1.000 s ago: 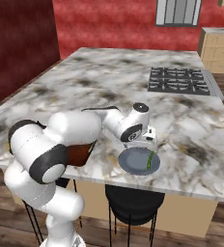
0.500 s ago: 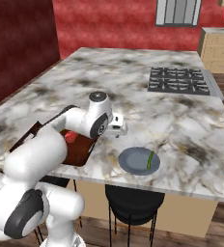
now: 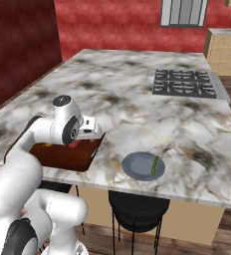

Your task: Create a steak meal by picking up the steak and asparagus from the tray and placing them on the plate. Leave the banana on the tray.

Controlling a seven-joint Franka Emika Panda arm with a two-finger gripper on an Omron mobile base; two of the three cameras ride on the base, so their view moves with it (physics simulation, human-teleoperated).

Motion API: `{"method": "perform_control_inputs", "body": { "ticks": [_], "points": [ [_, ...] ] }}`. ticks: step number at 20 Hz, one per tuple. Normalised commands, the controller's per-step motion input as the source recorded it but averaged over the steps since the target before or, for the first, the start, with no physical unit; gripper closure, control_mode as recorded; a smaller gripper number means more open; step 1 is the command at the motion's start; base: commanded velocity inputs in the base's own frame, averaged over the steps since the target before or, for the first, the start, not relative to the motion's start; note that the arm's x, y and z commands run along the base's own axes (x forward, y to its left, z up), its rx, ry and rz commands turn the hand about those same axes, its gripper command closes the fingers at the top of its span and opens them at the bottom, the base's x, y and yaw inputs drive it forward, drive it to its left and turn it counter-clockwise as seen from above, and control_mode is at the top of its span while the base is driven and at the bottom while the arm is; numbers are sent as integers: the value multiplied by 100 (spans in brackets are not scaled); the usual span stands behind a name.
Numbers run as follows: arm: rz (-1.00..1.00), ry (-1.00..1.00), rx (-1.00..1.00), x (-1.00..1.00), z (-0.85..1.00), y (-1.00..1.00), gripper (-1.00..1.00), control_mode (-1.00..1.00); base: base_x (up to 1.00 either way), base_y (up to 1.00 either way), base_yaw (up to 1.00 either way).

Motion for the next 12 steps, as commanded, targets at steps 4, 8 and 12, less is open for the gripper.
{"method": "perform_control_inputs", "body": {
  "ticks": [4,8,12],
  "points": [
    [1,4,1,0,0,59,-100,-100,0,0,0],
    [0,5,12,0,0,35,-100,-100,0,0,0],
    [0,5,15,12,-2,23,-100,-100,0,0,0]
  ]
}}
